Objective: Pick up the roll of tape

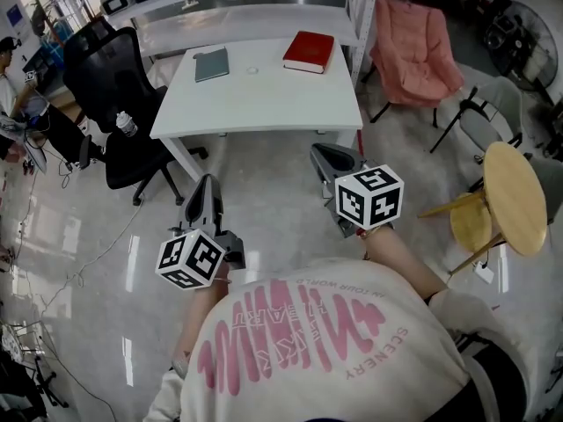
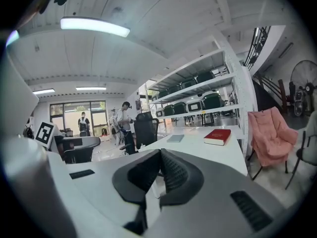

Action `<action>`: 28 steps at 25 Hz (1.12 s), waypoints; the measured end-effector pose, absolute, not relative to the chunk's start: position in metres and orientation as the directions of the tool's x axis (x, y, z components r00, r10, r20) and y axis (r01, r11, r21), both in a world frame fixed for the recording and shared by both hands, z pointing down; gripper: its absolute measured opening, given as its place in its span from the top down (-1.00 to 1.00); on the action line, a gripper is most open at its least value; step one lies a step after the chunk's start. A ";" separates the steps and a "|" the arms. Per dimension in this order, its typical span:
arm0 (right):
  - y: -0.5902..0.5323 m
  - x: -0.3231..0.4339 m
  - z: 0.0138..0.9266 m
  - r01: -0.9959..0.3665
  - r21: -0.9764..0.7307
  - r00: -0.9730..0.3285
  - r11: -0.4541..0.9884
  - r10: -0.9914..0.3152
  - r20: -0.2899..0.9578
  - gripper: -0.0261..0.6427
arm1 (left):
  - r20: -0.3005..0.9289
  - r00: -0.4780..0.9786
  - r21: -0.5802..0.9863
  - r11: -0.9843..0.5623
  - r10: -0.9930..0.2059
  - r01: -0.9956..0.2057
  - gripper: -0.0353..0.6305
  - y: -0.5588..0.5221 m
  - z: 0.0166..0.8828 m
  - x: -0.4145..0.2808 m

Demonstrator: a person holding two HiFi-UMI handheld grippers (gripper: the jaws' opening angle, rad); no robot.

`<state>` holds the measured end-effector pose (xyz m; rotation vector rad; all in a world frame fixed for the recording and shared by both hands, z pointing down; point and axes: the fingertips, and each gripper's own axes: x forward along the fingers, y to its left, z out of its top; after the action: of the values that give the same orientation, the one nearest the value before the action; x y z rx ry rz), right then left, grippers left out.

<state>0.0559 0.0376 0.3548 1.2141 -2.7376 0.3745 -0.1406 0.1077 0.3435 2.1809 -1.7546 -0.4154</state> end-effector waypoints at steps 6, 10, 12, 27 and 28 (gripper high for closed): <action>0.018 0.047 0.377 -0.752 -0.228 -0.659 0.618 -0.701 0.272 0.88 | 0.044 0.200 0.427 -0.162 -0.979 -0.890 0.82 0.104 0.368 -0.156; -0.006 0.037 0.387 -0.759 -0.245 -0.651 0.604 -0.704 0.283 0.88 | 0.087 0.194 0.428 -0.139 -0.977 -0.893 0.82 0.092 0.385 -0.169; -0.018 0.032 0.390 -0.759 -0.254 -0.651 0.600 -0.704 0.283 0.88 | 0.091 0.187 0.435 -0.130 -0.978 -0.891 0.82 0.083 0.390 -0.177; -0.196 -0.023 0.404 -0.750 -0.277 -0.661 0.600 -0.683 0.311 0.88 | 0.071 0.184 0.428 -0.136 -0.980 -0.893 0.82 -0.092 0.387 -0.235; -0.213 -0.029 0.404 -0.746 -0.290 -0.666 0.600 -0.679 0.310 0.88 | 0.071 0.182 0.429 -0.135 -0.981 -0.893 0.82 -0.109 0.386 -0.240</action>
<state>-0.0294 -0.2133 0.4043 1.1935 -2.6565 0.5980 -0.2401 -0.1092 0.3859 2.0906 -1.7669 -0.3207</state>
